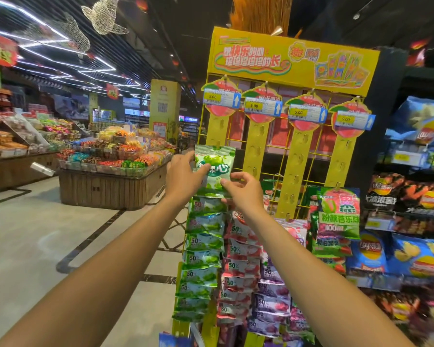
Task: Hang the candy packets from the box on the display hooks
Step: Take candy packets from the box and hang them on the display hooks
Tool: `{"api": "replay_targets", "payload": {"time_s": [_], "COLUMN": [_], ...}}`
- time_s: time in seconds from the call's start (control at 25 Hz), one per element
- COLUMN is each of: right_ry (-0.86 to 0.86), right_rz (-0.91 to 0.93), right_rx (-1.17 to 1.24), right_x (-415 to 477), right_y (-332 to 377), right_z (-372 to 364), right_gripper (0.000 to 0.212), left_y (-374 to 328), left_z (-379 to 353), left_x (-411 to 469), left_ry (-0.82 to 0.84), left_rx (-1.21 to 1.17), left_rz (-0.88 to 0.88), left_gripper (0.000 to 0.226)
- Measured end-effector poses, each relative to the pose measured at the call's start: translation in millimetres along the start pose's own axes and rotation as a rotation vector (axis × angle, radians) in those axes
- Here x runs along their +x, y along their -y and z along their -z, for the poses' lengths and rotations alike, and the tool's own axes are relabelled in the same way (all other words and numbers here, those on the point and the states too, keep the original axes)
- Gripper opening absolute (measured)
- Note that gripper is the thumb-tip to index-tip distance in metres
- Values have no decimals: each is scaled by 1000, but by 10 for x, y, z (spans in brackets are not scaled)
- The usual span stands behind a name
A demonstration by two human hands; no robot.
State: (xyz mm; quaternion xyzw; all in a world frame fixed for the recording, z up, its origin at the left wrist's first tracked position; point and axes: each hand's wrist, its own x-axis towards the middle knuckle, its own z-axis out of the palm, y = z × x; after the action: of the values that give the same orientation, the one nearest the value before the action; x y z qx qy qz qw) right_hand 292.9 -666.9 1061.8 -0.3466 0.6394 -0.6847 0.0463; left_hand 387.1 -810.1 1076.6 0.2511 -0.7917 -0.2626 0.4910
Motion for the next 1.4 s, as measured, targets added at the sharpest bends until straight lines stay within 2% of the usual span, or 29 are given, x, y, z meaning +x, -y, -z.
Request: {"api": "replay_targets", "payload": {"time_s": [0.12,0.2,0.28,0.56,0.76,0.88,1.04,1.4], "right_ry": [-70,-108,-112,-104,-116,-99,-108,-103], "right_rz": [128,174,178,126,143,189,191,201], "right_rx": [-177,-297,-315,-226,-211,-259,-258,-260], "right_x": [-8,-5,-3,23,25,5,58,95], "right_y": [-64,-78,-93,-146,-167,-169,-159,-208], "right_z": [-2,-6,-7,-45,-84,-84,-66,-57], "right_gripper": [23,20,22,24,24,27,13,13], "left_y": [33,-13,-35,3,66,129,115,145], "left_z": [-51,-106,-161,-197,-248,-305,-325,-361], "left_x": [-138,-221,-254,-195,-171,-105,-42,-132], "left_ry": [78,167,204,244,221,217,214,174], "left_rx": [-189,-335,-414,-434,-456,-438,-422,-455], "left_rz": [151,261,300,207,18,22,-7,-18], "left_gripper": [74,72,65,57,57,56,56,58]}}
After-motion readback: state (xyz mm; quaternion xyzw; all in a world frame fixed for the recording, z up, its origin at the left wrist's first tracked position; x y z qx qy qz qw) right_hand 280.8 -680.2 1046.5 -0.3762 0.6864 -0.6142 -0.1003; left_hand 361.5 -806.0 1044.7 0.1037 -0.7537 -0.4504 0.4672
